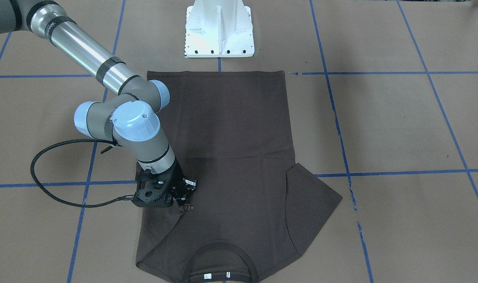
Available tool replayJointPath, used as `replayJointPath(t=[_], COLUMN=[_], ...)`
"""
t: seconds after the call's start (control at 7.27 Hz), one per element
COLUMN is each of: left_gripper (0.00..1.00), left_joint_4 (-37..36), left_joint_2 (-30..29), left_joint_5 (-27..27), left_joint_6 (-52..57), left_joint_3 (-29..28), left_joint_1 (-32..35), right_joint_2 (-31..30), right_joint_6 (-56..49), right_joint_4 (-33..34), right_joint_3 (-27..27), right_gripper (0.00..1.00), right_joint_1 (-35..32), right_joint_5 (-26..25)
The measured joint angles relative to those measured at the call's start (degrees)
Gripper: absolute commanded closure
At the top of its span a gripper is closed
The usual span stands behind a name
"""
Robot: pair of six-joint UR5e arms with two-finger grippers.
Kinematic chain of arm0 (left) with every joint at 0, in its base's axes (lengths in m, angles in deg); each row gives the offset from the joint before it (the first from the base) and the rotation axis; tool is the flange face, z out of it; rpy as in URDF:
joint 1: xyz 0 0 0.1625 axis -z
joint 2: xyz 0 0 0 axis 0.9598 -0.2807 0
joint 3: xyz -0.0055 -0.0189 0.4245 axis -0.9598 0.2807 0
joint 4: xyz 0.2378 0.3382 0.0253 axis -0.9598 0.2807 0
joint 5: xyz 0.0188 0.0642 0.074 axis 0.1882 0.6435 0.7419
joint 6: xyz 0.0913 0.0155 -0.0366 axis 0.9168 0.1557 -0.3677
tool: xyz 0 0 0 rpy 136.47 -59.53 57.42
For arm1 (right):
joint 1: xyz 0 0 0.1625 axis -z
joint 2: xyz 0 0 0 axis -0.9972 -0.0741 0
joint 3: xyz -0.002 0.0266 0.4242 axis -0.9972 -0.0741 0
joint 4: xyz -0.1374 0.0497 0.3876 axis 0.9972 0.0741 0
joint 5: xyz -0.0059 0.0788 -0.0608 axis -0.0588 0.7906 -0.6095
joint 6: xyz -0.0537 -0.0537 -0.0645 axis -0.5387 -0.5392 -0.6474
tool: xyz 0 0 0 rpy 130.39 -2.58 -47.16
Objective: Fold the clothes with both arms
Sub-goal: 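Fold the sleeve inward toward the collar with the right gripper, then release the sleeve and raise the right gripper while the left arm approaches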
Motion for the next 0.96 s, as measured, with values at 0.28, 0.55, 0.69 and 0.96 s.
replayJointPath(t=[0.28, 0.55, 0.69, 0.96], left_gripper=[0.00, 0.00, 0.00, 0.02], left_joint_4=[5.23, 13.96, 15.86, 16.76], left_joint_2=[-1.49, -4.19, -7.07, -15.40], left_joint_5=[-0.05, 0.19, 0.49, 6.73], left_joint_6=[-8.80, -26.25, -34.30, -50.63], left_joint_3=[-0.28, -1.12, -1.90, -4.26], left_joint_1=[-1.56, -8.81, -12.73, -23.20], right_joint_2=[1.21, -0.02, -2.29, -8.78], right_joint_6=[3.09, 6.14, 6.40, 5.94], right_joint_4=[-0.20, 0.02, 0.00, -0.40], right_joint_3=[0.11, 4.07, 6.78, 12.52], right_gripper=[0.00, 0.00, 0.00, 0.00], right_joint_1=[0.07, -0.63, -1.45, -3.51], right_joint_5=[-1.72, -2.22, -1.81, 3.48])
